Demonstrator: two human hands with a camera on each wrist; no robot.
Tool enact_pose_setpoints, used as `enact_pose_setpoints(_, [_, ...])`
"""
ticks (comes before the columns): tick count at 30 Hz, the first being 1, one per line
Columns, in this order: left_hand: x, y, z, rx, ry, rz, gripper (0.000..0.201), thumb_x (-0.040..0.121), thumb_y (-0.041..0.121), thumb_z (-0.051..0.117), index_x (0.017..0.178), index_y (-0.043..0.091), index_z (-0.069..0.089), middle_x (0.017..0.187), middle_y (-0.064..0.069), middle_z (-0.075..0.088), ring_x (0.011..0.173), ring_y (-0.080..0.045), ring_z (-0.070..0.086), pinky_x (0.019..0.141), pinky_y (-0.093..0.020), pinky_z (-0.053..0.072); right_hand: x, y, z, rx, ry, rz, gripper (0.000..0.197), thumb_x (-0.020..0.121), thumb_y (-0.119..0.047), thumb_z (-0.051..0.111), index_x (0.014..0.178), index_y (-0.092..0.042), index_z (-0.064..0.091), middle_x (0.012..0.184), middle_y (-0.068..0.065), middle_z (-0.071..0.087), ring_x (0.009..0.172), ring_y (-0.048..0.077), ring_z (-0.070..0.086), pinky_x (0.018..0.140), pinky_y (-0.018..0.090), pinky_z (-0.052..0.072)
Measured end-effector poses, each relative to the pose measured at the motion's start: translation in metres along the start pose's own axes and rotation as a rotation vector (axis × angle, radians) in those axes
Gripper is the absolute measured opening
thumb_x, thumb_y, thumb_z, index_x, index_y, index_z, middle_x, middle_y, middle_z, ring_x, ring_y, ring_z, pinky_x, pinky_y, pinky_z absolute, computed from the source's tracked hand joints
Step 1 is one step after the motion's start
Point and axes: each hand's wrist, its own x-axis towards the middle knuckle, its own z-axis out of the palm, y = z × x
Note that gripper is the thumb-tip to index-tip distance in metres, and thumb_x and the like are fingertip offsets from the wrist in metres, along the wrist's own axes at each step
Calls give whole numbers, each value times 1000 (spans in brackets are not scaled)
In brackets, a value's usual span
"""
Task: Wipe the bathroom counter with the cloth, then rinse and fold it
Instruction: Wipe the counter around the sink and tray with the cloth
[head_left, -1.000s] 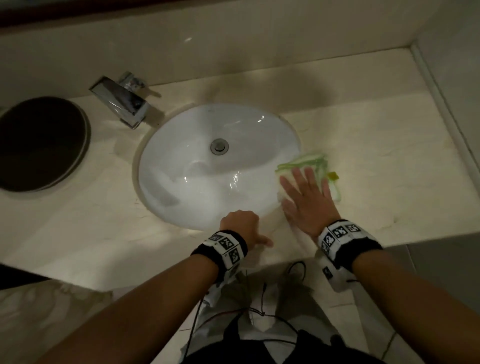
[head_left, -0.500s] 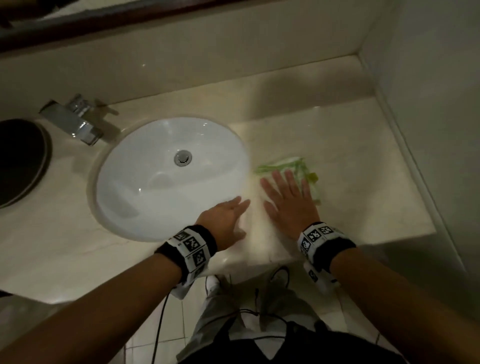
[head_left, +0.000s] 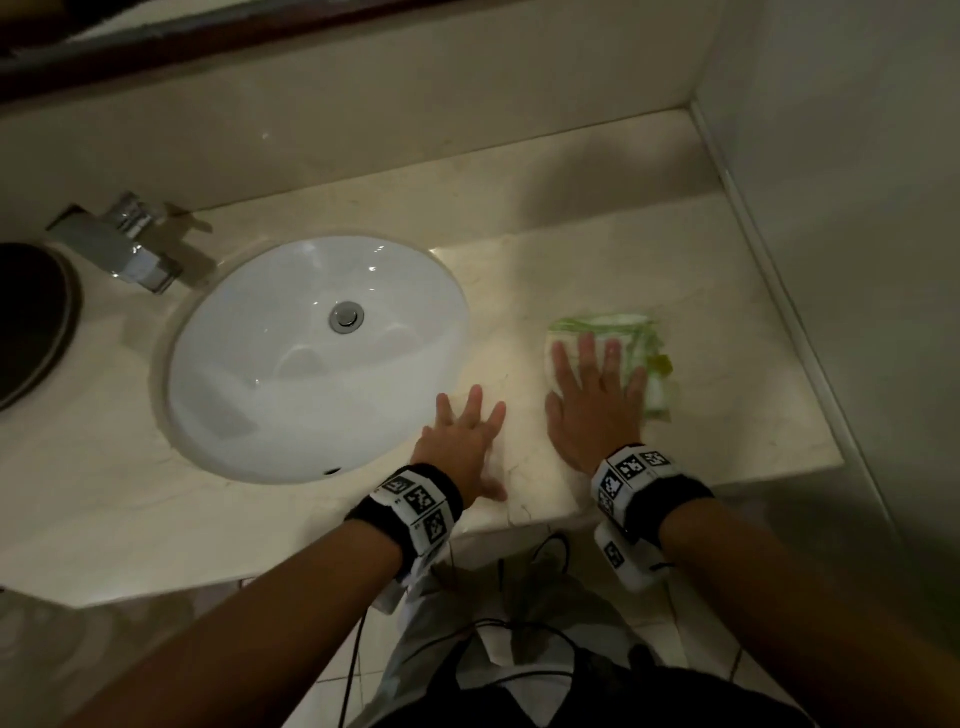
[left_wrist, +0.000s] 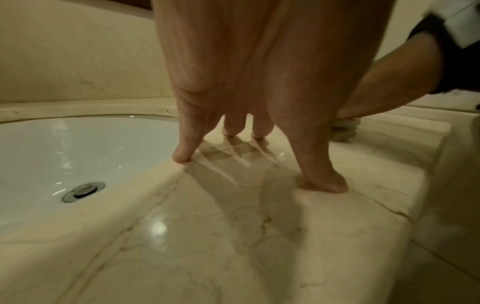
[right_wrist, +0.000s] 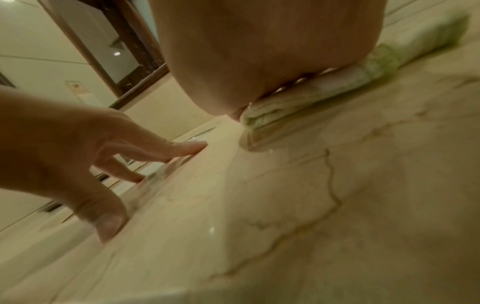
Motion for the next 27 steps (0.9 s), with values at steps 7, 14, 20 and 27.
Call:
enact_pose_setpoints(7, [1, 2, -1, 8, -8, -14, 114, 76, 59, 69, 152, 30, -11, 161, -3, -17, 144, -46, -11, 112, -55, 30, 3, -37, -3, 17, -37, -188, 63, 98, -44, 26, 154, -32, 0, 162, 5, -13, 146, 36, -17, 113, 64, -7])
enact_pose_setpoints(14, [-3, 5, -4, -39, -35, -39, 112, 78, 52, 71, 152, 33, -11, 159, 1, -22, 144, -41, -15, 115, -53, 24, 4, -26, -6, 61, -57, -266, 58, 100, -47, 15, 153, -35, -5, 161, -3, -19, 146, 26, -23, 115, 55, -14])
enact_pose_setpoints(20, [-1, 5, -3, -60, -46, -44, 110, 79, 53, 70, 152, 35, -11, 158, 4, -24, 145, -38, -17, 116, -52, 22, 4, 19, -10, 54, 14, -270, 61, 94, -50, 14, 153, -35, 12, 163, -2, 4, 150, 26, -4, 119, 54, 0])
enact_pose_setpoints(27, [-2, 3, -2, -76, -44, -48, 110, 79, 53, 70, 152, 36, -11, 158, 4, -25, 145, -37, -17, 117, -53, 21, -2, 102, -14, 16, 51, -26, 58, 98, -52, 16, 151, -43, -4, 163, -6, -6, 149, 23, -7, 118, 49, -4])
